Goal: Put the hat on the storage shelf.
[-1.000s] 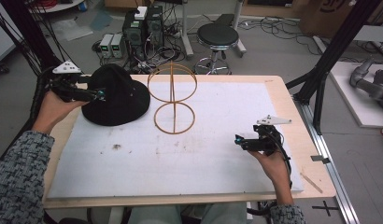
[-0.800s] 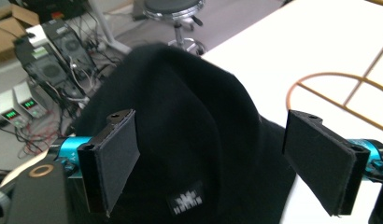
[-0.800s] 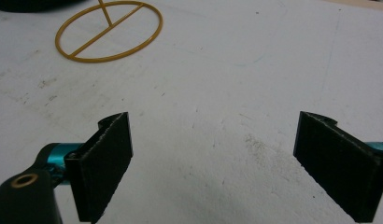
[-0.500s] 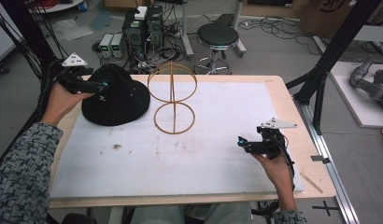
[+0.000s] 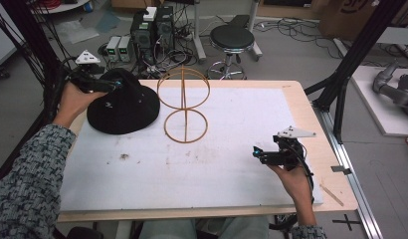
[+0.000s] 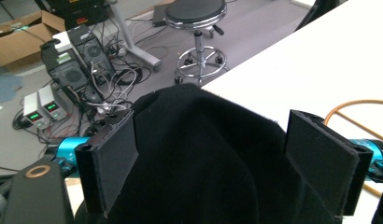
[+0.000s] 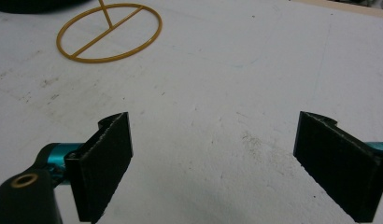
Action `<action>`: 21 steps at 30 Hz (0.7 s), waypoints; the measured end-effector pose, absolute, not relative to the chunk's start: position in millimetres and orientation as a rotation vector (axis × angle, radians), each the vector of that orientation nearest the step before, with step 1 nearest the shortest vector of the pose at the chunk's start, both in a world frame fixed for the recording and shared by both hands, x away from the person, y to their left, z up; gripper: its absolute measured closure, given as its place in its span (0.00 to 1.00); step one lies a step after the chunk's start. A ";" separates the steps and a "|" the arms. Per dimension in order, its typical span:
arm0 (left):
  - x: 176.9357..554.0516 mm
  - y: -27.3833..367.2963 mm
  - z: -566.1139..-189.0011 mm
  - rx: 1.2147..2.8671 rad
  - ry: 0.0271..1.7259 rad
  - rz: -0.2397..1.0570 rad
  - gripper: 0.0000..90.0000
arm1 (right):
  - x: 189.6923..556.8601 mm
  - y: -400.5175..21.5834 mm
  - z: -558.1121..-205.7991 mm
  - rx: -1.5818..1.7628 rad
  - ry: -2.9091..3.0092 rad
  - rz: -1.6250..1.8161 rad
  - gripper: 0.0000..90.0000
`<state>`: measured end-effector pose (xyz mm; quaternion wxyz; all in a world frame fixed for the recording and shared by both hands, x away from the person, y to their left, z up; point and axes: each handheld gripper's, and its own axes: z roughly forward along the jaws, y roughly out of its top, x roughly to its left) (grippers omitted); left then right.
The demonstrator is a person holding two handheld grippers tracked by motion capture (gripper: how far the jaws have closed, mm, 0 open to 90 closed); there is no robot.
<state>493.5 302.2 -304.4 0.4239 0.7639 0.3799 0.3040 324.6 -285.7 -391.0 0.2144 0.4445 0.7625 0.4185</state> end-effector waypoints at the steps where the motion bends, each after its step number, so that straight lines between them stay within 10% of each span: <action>1: 495.6 301.3 -304.1 1.898 0.963 0.765 0.20 | 324.5 -285.9 -391.2 1.230 2.117 1.159 0.13; 21: 519.5 305.2 -314.0 1.764 1.058 0.736 0.21 | 320.1 -285.0 -392.7 1.233 2.128 1.154 0.13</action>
